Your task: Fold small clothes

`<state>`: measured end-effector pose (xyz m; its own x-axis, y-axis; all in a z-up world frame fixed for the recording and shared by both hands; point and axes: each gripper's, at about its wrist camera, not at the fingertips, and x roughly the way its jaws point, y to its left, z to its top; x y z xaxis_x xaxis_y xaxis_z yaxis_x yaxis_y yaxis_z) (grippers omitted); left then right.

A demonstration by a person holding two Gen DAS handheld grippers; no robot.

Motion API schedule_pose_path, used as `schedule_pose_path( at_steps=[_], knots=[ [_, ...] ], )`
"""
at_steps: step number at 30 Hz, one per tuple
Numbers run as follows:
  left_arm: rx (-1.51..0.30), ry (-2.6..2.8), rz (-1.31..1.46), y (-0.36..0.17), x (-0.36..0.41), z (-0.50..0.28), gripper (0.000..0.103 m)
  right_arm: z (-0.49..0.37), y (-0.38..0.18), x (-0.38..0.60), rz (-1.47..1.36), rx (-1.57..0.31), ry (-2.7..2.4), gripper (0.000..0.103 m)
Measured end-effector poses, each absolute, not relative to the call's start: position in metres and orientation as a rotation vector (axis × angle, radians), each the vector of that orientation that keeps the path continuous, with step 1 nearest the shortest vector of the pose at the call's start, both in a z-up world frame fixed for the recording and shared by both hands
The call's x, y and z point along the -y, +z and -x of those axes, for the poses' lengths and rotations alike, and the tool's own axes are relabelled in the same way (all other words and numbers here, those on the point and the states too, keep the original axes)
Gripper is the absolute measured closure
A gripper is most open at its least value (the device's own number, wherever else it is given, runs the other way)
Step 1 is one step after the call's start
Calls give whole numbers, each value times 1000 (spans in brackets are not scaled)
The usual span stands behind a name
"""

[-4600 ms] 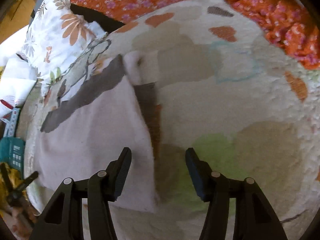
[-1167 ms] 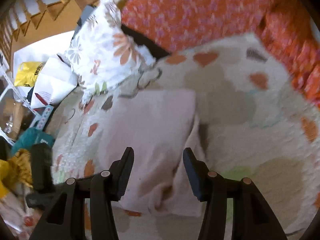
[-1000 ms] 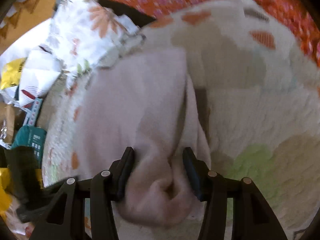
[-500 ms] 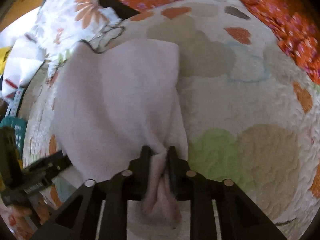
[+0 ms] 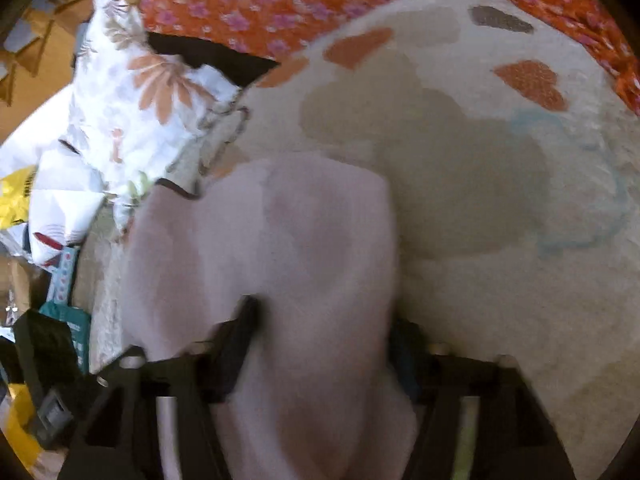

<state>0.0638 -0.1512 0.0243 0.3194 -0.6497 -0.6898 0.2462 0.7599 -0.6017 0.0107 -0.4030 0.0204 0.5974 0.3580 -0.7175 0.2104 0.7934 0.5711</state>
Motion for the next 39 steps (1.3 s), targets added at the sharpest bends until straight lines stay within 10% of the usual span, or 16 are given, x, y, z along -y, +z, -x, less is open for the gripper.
schedule_pose_path(
  at_steps=[2, 6, 9, 16, 26, 30, 39],
  knots=[
    [-1082, -581, 390, 36, 156, -69, 67, -12, 34, 398, -685, -913, 117, 70],
    [-1031, -579, 368, 69, 156, -72, 68, -6, 77, 386, -648, -797, 166, 72],
    [-1067, -460, 250, 65, 160, -80, 49, -13, 75, 393, -586, -815, 35, 61],
    [-1097, -378, 261, 50, 141, -82, 45, -5, 80, 408, -551, -797, -125, 59],
    [-1098, -369, 182, 41, 117, -45, 33, -2, 66, 338, -536, -945, 162, 71],
    [-1126, -374, 136, 36, 112, -33, 30, 1, 42, 352, -578, -1016, 91, 94],
    [-1139, -444, 11, 21, 122, 14, 31, 35, 67, 321, -462, -990, 226, 85]
  ],
)
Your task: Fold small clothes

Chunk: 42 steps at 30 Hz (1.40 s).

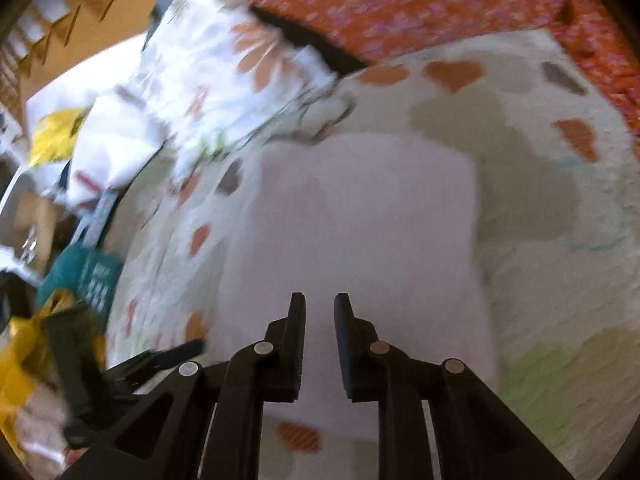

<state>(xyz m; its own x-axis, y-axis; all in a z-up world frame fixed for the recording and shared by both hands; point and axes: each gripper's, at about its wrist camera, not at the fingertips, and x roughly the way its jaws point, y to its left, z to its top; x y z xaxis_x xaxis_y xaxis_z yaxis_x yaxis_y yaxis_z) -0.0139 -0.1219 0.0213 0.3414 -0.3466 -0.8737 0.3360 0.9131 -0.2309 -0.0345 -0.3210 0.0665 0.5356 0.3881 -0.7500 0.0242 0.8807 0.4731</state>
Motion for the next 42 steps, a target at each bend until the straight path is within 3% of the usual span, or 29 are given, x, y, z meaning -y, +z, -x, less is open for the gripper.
schedule_pose_path(
  at_steps=[2, 5, 13, 19, 22, 25, 31, 42],
  knots=[
    [-1133, -460, 13, 20, 118, 21, 31, 35, 49, 321, -425, -1077, 186, 86],
    [-1125, -480, -4, 25, 108, 30, 31, 44, 33, 340, -447, -1117, 150, 94],
    [-856, -344, -8, 78, 70, 56, 31, 67, 75, 345, -390, -953, 43, 87],
    [-521, -166, 18, 140, 46, 93, 0, 48, 88, 281, -377, -907, 182, 84],
    [-466, -149, 5, 158, 45, 102, 0, 35, 70, 257, -357, -967, 181, 78],
    [-495, -127, 44, 158, 40, 106, 0, 34, 39, 243, -357, -1096, 156, 74],
    [-618, -137, 33, 133, 50, 98, 0, 75, 42, 250, -339, -1124, 164, 68],
    [-782, -220, -86, 89, 101, 88, 0, 104, 82, 303, -318, -907, 28, 67]
  ],
)
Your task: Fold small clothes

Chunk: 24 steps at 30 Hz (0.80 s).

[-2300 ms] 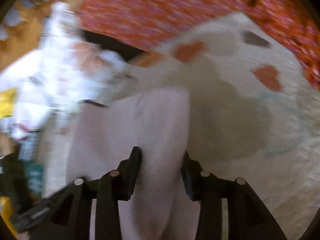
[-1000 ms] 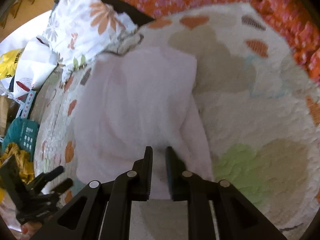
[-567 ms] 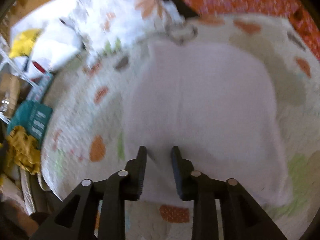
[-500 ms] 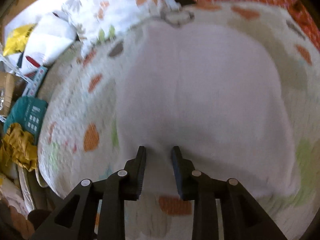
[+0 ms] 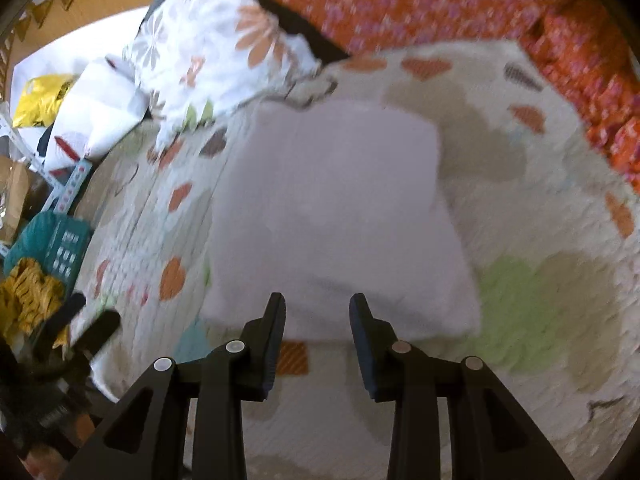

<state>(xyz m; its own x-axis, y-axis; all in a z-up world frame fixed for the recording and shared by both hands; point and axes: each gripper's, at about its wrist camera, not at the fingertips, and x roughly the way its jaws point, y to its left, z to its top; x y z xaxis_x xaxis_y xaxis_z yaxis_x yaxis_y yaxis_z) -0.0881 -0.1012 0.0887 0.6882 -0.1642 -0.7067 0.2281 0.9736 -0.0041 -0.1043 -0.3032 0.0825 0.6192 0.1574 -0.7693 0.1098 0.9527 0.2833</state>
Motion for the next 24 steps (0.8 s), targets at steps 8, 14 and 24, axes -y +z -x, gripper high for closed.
schedule_pose_path(
  at_steps=[8, 14, 24],
  knots=[
    [-837, -254, -104, 71, 118, 80, 0, 42, 77, 308, -258, -883, 1, 67],
    [-895, -272, -76, 61, 116, 69, 0, 10, 52, 312, -289, -969, -36, 67],
    [-943, -269, -35, 53, 110, 62, 0, -28, 65, 286, -132, -900, -45, 64]
  ],
)
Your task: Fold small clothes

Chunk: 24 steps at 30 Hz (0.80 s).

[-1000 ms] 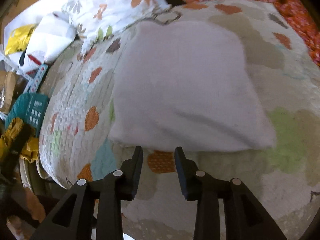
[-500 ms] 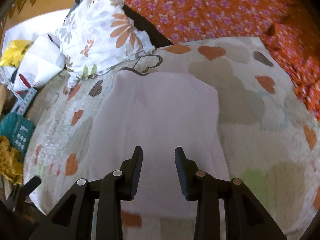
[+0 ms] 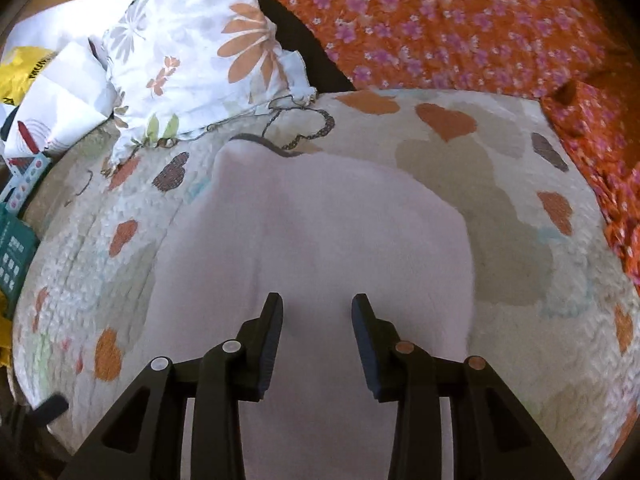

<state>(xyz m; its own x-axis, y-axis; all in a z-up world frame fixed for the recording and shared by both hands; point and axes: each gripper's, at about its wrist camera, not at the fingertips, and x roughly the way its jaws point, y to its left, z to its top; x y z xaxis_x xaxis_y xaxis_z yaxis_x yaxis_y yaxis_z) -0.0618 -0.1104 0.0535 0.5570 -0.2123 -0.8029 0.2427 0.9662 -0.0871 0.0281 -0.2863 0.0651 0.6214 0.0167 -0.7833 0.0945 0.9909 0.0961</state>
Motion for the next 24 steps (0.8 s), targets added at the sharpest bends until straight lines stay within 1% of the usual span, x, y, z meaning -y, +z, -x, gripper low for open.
schedule_pose_path(
  at_steps=[1, 2, 3, 4, 6, 7, 9, 10, 12, 14, 18, 24],
  knots=[
    [-944, -267, -41, 52, 111, 62, 0, -41, 61, 284, -116, -926, -37, 63],
    [-945, -266, -45, 51, 111, 61, 0, -50, 57, 281, -99, -955, -35, 60],
    [-946, -263, -49, 50, 110, 60, 0, -59, 53, 278, -78, -975, -37, 58],
    [-950, -259, -53, 48, 110, 59, 0, -66, 53, 277, -59, -970, -45, 57],
    [-964, -258, -52, 44, 109, 55, 0, -80, 57, 276, -51, -956, -67, 50],
    [-972, -258, -52, 42, 108, 53, 0, -87, 59, 277, -59, -958, -75, 49],
    [-982, -252, -50, 39, 106, 51, 0, -100, 59, 280, -80, -961, -83, 41],
    [-986, -251, -49, 37, 105, 50, 0, -106, 58, 282, -93, -963, -91, 39],
    [-993, -248, -49, 35, 103, 48, 0, -118, 53, 287, -114, -980, -120, 29],
    [-996, -243, -50, 34, 101, 46, 0, -126, 48, 287, -110, -987, -143, 25],
    [-994, -235, -42, 37, 99, 43, 0, -123, 56, 282, -85, -930, -159, 24],
    [-954, -247, -35, 51, 102, 47, 0, -82, 94, 282, -89, -842, -128, 24]
  ],
)
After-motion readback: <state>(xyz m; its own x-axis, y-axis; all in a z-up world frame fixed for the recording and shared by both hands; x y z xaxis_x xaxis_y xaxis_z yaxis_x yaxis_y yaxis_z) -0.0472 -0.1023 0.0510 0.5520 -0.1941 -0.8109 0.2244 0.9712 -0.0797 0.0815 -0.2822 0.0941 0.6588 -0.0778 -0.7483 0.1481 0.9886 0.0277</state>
